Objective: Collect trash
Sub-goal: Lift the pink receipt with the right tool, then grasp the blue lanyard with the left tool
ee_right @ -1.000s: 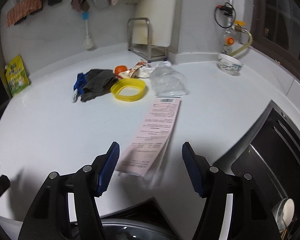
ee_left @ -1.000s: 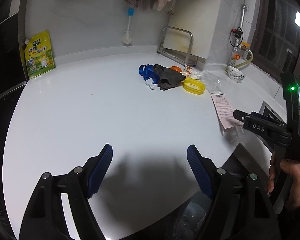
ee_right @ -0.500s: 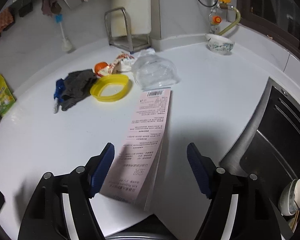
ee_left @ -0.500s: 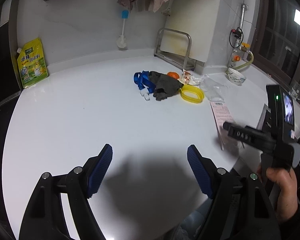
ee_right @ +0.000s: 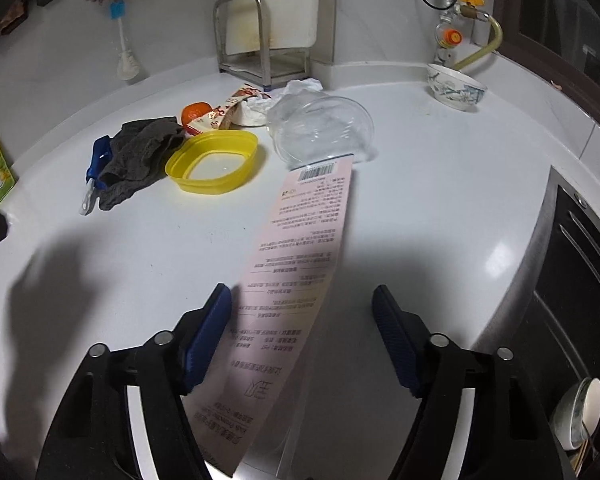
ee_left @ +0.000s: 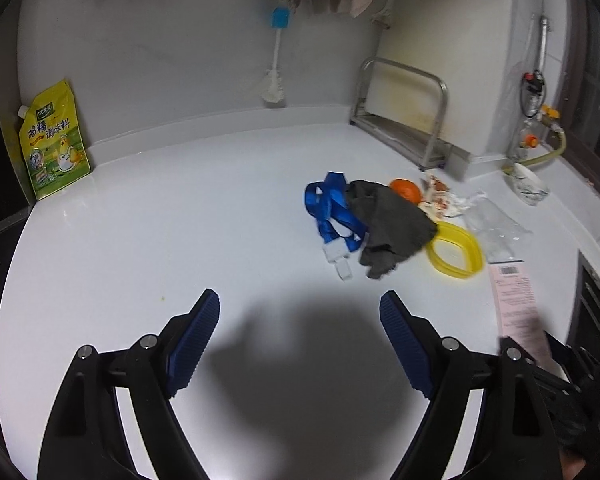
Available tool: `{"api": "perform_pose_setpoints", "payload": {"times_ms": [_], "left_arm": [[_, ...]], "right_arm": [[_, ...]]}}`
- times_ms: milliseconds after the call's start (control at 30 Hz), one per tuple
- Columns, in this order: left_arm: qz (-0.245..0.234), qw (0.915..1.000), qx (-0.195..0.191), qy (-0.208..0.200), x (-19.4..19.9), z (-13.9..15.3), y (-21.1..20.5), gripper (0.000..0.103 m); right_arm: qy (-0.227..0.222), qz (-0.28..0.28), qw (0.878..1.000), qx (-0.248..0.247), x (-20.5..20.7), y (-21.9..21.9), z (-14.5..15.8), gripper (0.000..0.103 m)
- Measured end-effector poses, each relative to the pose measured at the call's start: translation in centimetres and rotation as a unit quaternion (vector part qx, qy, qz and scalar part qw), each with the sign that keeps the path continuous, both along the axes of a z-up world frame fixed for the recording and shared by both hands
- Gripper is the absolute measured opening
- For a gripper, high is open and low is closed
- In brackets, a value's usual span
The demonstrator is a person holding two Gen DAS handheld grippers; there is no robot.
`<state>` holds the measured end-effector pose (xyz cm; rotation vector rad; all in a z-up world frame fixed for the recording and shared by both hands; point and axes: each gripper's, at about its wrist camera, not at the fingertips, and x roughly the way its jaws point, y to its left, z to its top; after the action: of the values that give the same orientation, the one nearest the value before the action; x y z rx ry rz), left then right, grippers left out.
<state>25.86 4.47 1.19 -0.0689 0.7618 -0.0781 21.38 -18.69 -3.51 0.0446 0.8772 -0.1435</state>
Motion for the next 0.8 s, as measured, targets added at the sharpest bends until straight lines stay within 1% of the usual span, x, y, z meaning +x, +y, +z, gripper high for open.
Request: {"api": "perform_pose_setpoints", "payload": {"times_ms": [33,200,233,333,533,700,733,800], "left_arm": [[0.003,1.0000,0.002,0.004,0.8,-0.3,0.0,0.081],[0.012,0.9995,-0.004,0.028,4.7,-1.5,0.1,0.082],[0.013,0.9994,-0.007,0.032,5.4,-1.7,0.1,0.082],[0.015,0.9988,-0.012,0.045,7.3,-2.4,-0.1,0.083],[0.024,0.9978,-0.007,0.062,10.7,-3.4,-0.3,0.083],[0.025,0.9976,0.002,0.064,12.3,-3.6,-0.5,0.082],[0.025,0.9974,0.003,0.067,12.5,-3.6,-0.6,0.081],[0.023,0.9966,0.009,0.078,13.0,-4.1,-0.9,0.065]], "right_arm": [[-0.001,0.003,1.000,-0.002,0.1,0.0,0.1,0.042],[-0.005,0.018,1.000,0.014,0.5,-0.7,0.2,0.040],[-0.011,0.018,1.000,0.019,0.5,-0.9,0.3,0.032],[-0.021,0.019,0.999,0.046,0.5,-1.9,0.8,0.024],[-0.025,0.034,0.997,0.057,0.6,-2.0,0.8,0.023],[-0.029,0.040,0.996,0.071,0.7,-2.3,0.7,0.023],[-0.029,0.040,0.996,0.072,0.7,-2.3,0.6,0.023],[-0.030,0.042,0.996,0.074,0.6,-2.3,0.6,0.023]]}}
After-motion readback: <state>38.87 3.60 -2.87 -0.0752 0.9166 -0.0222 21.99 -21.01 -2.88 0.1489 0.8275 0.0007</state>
